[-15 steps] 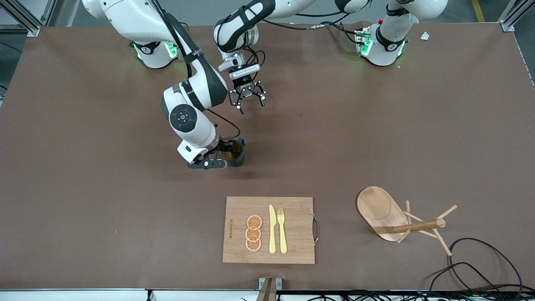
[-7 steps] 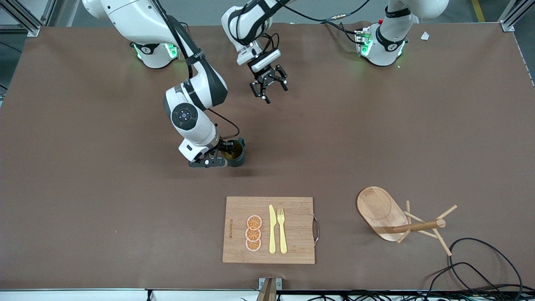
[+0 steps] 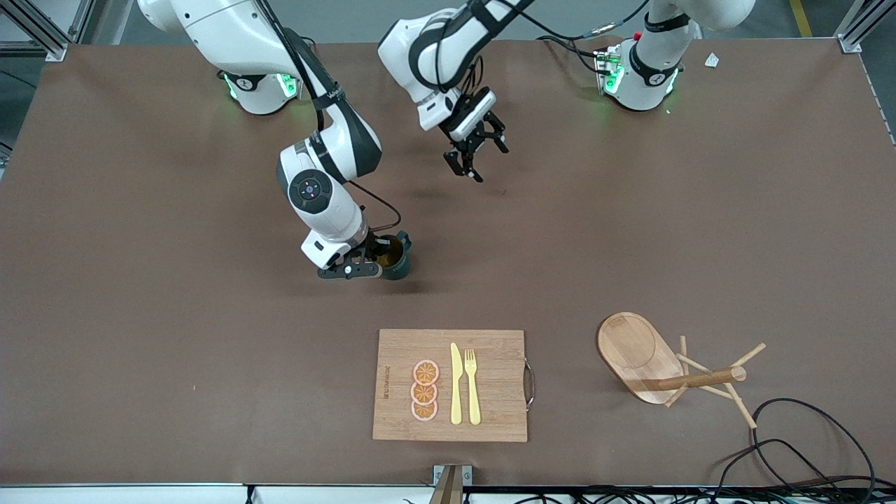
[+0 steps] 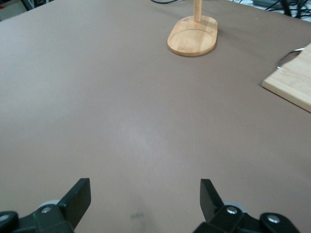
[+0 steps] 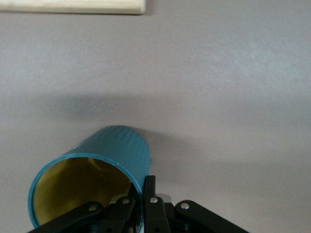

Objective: Transfer cup from left to right arm and place
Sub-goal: 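Carry the mug with the right gripper while the left gripper withdraws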

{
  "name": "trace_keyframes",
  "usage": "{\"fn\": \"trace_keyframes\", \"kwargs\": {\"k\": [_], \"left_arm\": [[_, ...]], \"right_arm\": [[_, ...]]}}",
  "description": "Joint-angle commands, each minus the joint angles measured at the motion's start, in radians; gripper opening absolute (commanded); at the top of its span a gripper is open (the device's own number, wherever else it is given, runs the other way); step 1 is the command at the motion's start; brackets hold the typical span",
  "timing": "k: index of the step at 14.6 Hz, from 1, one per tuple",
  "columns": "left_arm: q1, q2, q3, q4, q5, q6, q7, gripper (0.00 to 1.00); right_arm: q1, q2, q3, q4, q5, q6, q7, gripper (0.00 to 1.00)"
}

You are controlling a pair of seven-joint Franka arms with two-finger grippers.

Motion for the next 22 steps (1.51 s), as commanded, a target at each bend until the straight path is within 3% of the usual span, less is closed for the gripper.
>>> {"fn": "trace_keyframes", "kwargs": {"k": [1, 5, 11, 15, 22], "left_arm": [[0.067, -0.059, -0.005, -0.027, -0.034, 0.011, 0.127, 0.99], [0.181, -0.096, -0.005, 0.012, -0.081, 0.008, 0.296, 0.99], [0.388, -0.111, -0.003, 0.186, -0.147, -0.007, 0.636, 0.99], [0.54, -0.114, -0.002, 0.297, -0.204, -0.019, 0.874, 0.99], [0.756, -0.121, 0.001, 0.446, -0.339, -0.114, 1.222, 1.0]], "right_arm": [[-0.019, -0.028, -0.011, -0.015, 0.012, -0.011, -0.237, 0.0], [-0.116, -0.077, -0.014, 0.007, 0.011, -0.136, -0.586, 0.0], [-0.3, -0.103, -0.023, -0.002, 0.001, -0.158, -1.255, 0.0], [-0.39, -0.126, -0.021, -0.002, -0.118, -0.207, -1.489, 0.0], [-0.504, -0.125, -0.021, -0.004, -0.189, -0.207, -2.036, 0.01]]}}
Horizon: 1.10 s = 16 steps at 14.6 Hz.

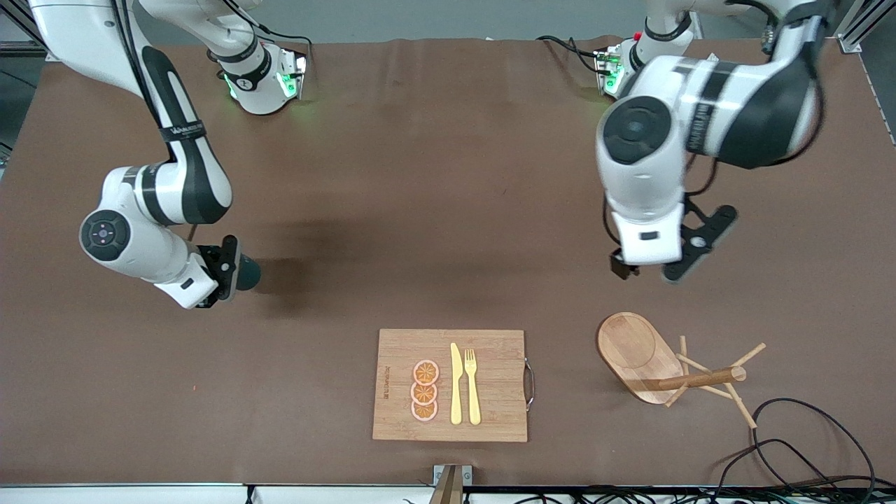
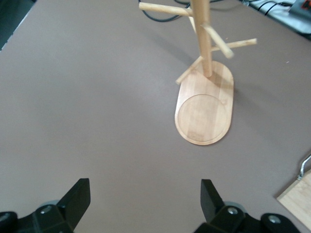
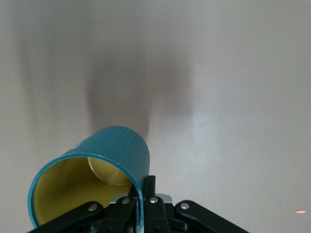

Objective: Transfer cup from left to right arm and place
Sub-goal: 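Carry the mug with the right gripper while the left gripper withdraws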

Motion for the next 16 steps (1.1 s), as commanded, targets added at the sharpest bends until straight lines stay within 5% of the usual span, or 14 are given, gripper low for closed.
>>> {"fn": "trace_keyframes", "kwargs": {"k": [1, 6, 13, 16], "left_arm": [[0.062, -0.001, -0.008, 0.071, -0.049, -0.068, 0.186, 1.0], [0.197, -0.063, -0.008, 0.102, -0.143, -0.071, 0.519, 1.0], [0.268, -0.173, 0.012, 0.073, -0.268, -0.073, 0.757, 1.0], [0.272, -0.253, 0.124, -0.005, -0.38, -0.071, 0.941, 1.0]], "right_arm": [[-0.052, -0.027, 0.018, -0.026, -0.023, 0.001, -0.21, 0.01], [-0.138, -0.038, 0.019, -0.076, -0.023, 0.052, -0.561, 0.01], [-0.135, -0.113, 0.021, -0.281, -0.072, 0.271, -0.606, 0.01], [-0.115, -0.113, 0.021, -0.296, -0.104, 0.299, -0.606, 0.01]]}}
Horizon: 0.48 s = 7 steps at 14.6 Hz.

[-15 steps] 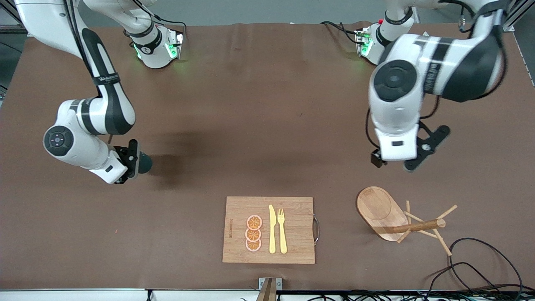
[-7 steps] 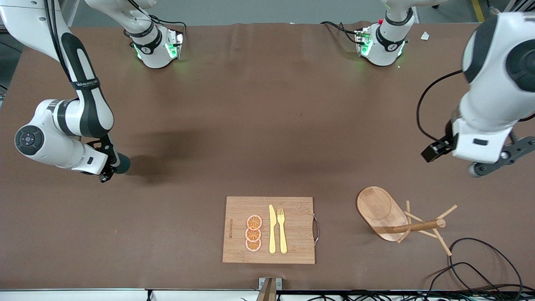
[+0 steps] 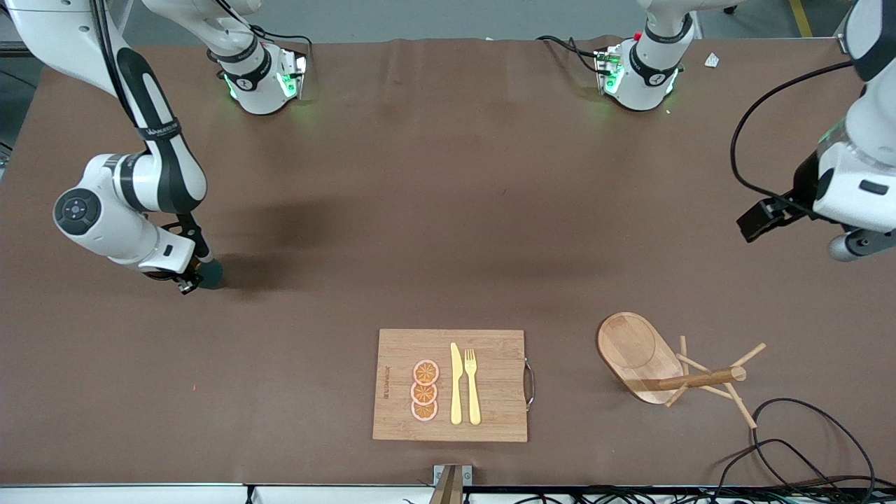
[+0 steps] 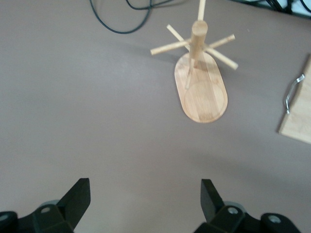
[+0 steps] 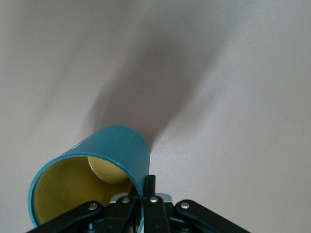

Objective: Transfer cup from left to right arm and place
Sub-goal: 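Carry the mug with the right gripper while the left gripper withdraws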

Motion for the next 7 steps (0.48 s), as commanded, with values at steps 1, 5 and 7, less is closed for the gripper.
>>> {"fn": "trace_keyframes", "kwargs": {"k": [1, 5, 7], "left_arm": [[0.008, -0.106, 0.123, -0.124, -0.127, 0.002, 0.208, 1.0], [0.01, -0.146, 0.193, -0.165, -0.174, -0.032, 0.325, 1.0], [0.01, -0.168, 0.193, -0.17, -0.174, -0.042, 0.324, 1.0]], "right_arm": [[0.012, -0.051, 0.006, -0.055, -0.041, 0.025, -0.013, 0.01], [0.02, -0.049, 0.004, -0.068, -0.057, 0.045, -0.013, 0.02], [0.015, -0.045, 0.004, -0.076, -0.077, 0.074, -0.013, 0.02]]}}
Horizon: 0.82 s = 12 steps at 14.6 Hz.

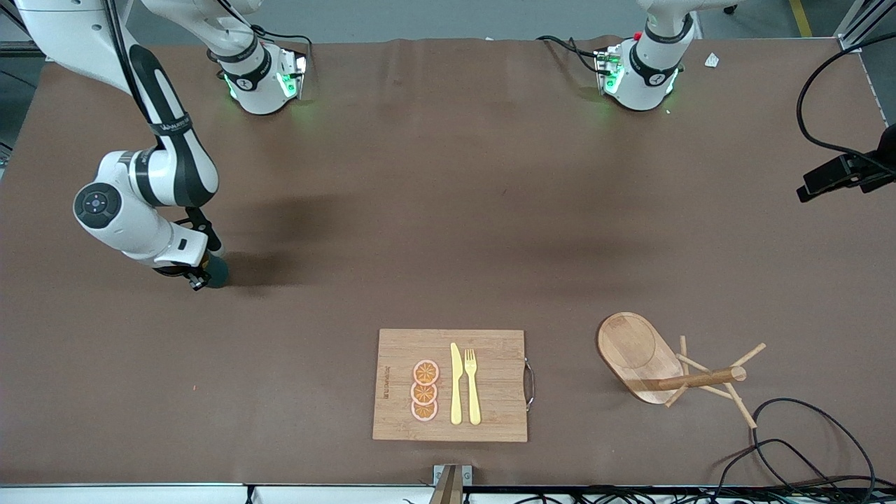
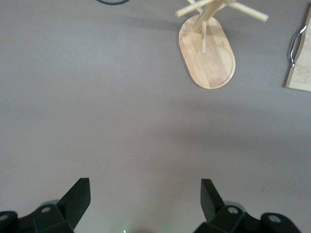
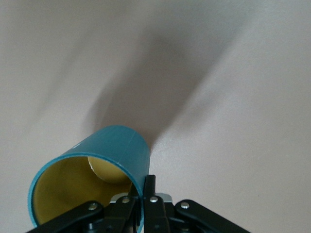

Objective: Transfer cup from left to right arm and place
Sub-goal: 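Lower the teal mug onto the table and open the right gripper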

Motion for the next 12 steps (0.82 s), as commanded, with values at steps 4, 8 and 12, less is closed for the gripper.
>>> {"fn": "trace_keyframes", "kwargs": {"k": [4, 8, 12], "left_arm": [[-0.009, -0.085, -0.008, -0.089, -0.012, -0.012, -0.017, 1.0], [-0.03, -0.09, -0.024, -0.089, 0.005, -0.009, -0.014, 1.0], [-0.03, -0.104, -0.066, -0.086, 0.009, 0.0, -0.005, 1.0]], "right_arm": [[-0.017, -0.036, 0.0, -0.048, -0.031, 0.016, 0.058, 1.0], [-0.009, -0.06, 0.003, -0.019, -0.03, -0.103, 0.297, 1.0], [0.02, -0.09, 0.007, 0.054, -0.03, -0.27, 0.546, 1.0]]}}
